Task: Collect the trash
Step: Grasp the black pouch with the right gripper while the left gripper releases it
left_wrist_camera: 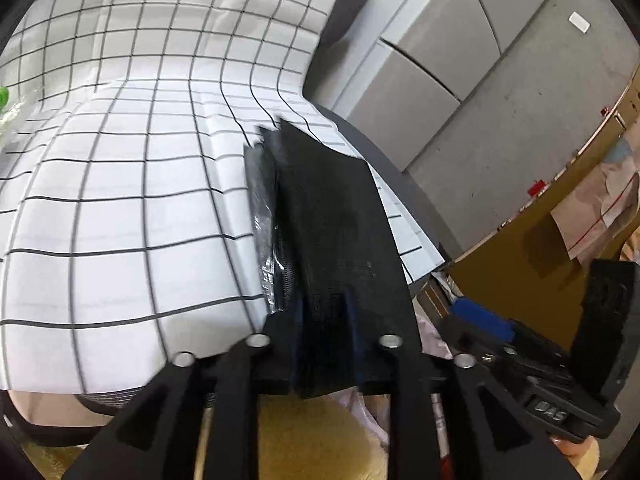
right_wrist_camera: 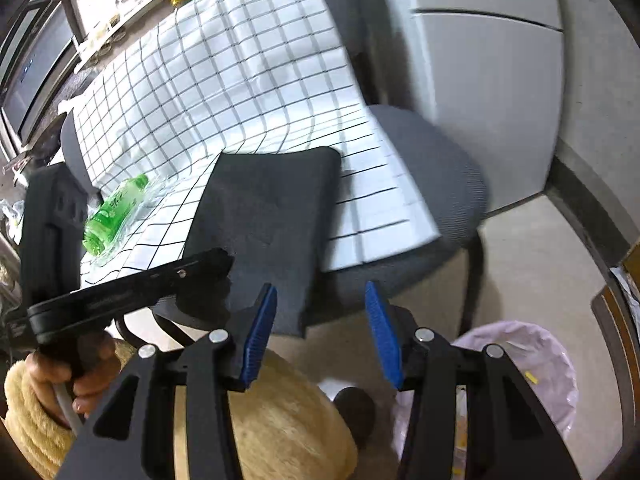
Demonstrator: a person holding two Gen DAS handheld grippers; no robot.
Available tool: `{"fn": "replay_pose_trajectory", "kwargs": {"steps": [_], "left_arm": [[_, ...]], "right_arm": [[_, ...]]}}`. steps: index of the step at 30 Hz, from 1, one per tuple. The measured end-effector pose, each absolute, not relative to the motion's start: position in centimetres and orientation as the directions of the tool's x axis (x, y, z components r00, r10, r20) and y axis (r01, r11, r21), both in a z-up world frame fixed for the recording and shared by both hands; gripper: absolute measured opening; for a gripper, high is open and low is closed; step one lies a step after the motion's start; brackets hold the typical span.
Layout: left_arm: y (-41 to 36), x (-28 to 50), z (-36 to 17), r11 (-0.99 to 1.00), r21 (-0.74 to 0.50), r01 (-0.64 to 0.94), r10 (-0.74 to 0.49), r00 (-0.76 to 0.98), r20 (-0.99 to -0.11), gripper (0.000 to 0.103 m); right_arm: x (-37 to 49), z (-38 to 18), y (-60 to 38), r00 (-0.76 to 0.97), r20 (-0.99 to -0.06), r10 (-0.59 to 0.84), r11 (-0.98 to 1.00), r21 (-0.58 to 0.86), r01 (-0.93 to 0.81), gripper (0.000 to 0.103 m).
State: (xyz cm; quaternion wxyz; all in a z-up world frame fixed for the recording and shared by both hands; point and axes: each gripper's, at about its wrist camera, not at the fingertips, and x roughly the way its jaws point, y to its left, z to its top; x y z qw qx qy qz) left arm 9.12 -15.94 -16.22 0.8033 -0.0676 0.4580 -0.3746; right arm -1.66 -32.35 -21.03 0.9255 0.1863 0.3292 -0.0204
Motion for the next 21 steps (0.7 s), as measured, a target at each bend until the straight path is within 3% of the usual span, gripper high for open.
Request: {"fn": "replay_pose_trajectory", "kwargs": {"steps": [2, 10, 14, 19, 20, 21], "left_arm": [[-15.3, 9.0, -15.7, 0.704, -0.448, 0.551, -0.673, 0.315, -0.67, 0.037], [-14.0, 9.8, -16.0, 0.744, -0.403, 0.533, -0.633, 0.37, -0.68, 0.036], [-14.7, 10.1, -17.1, 0.765, -0.369, 0.527, -0.593, 0.356, -0.722, 0.02], [-14.0, 10.7, -17.6, 0.756, -0.407, 0.513, -0.614, 0.338, -0.713, 0.018], [-13.7, 10.9, -17.7, 0.751, -0.425, 0.506, -0.624, 0.33, -0.709, 0.018], [-13.3, 11.1, -17.7, 0.749, -0.437, 0.499, -0.629, 0.325, -0.706, 0.018]], "right_arm": [[-1.0, -21.3, -32.0, 0.778, -0.62, 0.104, 0.929, 0.34, 0.147, 0.046], [-0.1, -22.2, -30.5, 0.756, -0.633, 0.17, 0.915, 0.387, 0.118, 0.045], [0.3, -22.6, -30.1, 0.748, -0.625, 0.222, 0.9, 0.427, 0.089, 0.042], [1.1, -22.7, -29.5, 0.749, -0.622, 0.229, 0.899, 0.431, 0.084, 0.041], [1.3, -22.7, -29.6, 0.749, -0.621, 0.231, 0.896, 0.436, 0.085, 0.039], [1.3, -22.6, -29.7, 0.754, -0.616, 0.229, 0.891, 0.445, 0.093, 0.027]]}}
